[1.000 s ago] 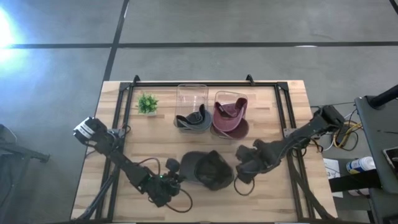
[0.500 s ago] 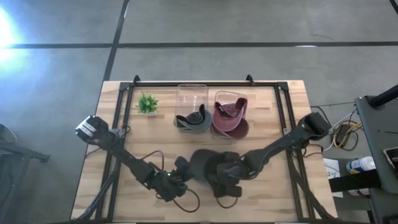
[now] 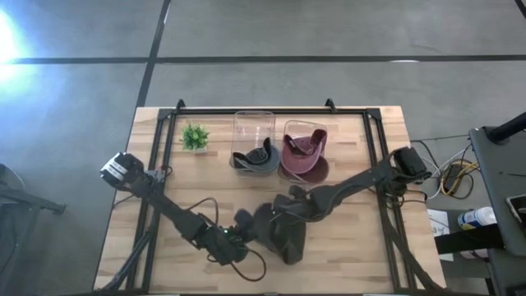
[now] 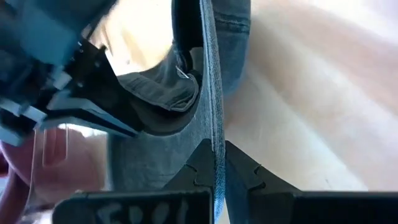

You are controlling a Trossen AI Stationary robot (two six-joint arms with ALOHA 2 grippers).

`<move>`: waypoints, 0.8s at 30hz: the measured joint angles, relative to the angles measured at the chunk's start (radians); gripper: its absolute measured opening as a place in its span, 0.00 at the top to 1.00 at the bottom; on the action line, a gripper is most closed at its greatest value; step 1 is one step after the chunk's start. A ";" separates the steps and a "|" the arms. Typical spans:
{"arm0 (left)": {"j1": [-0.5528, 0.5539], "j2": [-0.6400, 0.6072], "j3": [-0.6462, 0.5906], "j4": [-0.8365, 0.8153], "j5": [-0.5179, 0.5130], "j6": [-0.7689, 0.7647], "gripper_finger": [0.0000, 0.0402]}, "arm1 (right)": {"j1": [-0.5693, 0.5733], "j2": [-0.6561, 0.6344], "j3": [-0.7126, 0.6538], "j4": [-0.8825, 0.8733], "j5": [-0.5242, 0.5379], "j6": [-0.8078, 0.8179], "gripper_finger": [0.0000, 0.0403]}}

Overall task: Pick & Place hat
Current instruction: Put the black cap into the left transparent bin

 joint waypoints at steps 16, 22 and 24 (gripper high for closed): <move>-0.017 0.000 -0.003 -0.086 0.013 -0.042 0.98 | 0.161 -0.114 0.047 -0.216 -0.133 0.055 0.88; -0.017 0.000 -0.003 -0.066 0.037 -0.064 0.98 | 0.199 0.002 0.047 -0.022 -0.145 0.106 0.88; -0.017 0.000 -0.003 -0.051 0.039 -0.064 0.98 | 0.192 0.042 0.047 0.028 -0.143 0.099 0.88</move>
